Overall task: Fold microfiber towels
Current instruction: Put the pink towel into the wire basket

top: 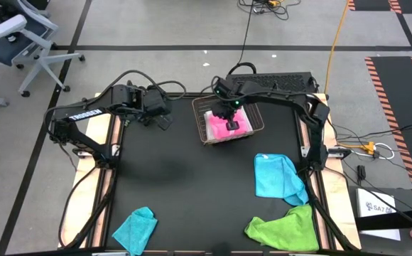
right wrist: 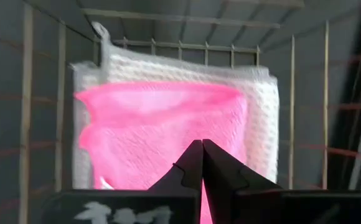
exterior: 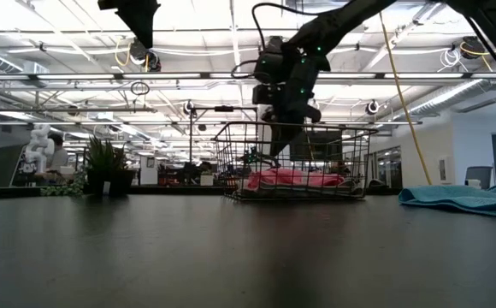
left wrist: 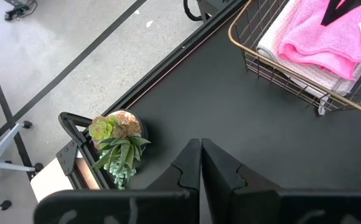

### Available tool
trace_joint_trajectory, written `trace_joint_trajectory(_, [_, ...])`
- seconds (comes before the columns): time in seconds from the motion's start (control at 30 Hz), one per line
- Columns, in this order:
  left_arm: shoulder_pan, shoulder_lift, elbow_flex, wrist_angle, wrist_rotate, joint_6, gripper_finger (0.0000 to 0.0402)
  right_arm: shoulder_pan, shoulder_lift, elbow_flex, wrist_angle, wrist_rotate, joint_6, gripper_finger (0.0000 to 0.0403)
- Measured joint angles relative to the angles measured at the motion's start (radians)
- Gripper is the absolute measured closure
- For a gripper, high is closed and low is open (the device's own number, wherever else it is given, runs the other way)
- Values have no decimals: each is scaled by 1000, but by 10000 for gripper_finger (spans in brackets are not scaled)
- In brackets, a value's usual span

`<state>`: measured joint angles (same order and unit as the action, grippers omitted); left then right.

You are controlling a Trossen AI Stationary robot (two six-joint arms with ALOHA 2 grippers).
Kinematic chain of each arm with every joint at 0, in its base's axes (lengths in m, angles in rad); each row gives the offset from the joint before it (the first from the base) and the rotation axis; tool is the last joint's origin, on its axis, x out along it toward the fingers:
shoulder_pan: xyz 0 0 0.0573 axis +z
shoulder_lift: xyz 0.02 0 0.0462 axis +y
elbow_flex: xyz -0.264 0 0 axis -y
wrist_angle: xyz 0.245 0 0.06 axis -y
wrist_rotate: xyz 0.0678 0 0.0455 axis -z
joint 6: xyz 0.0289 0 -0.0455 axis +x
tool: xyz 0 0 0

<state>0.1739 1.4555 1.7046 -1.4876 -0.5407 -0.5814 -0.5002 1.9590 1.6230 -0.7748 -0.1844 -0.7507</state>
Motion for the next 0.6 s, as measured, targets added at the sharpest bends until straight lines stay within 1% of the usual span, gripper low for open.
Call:
trace_joint_trajectory(0.17, [0,0,0,0,0,0,398,-37,5,0,37,2,-20,403])
trace_joint_trajectory(0.3, [0,0,0,0,0,-3,387,-78,5,0,77,5,16,403])
trace_joint_trajectory(0.43, [0,0,0,0,0,0,385,-108,5,-1,67,5,54,403])
trace_joint_trajectory(0.6, [0,0,0,1,0,0,398,-123,5,-54,71,5,83,403])
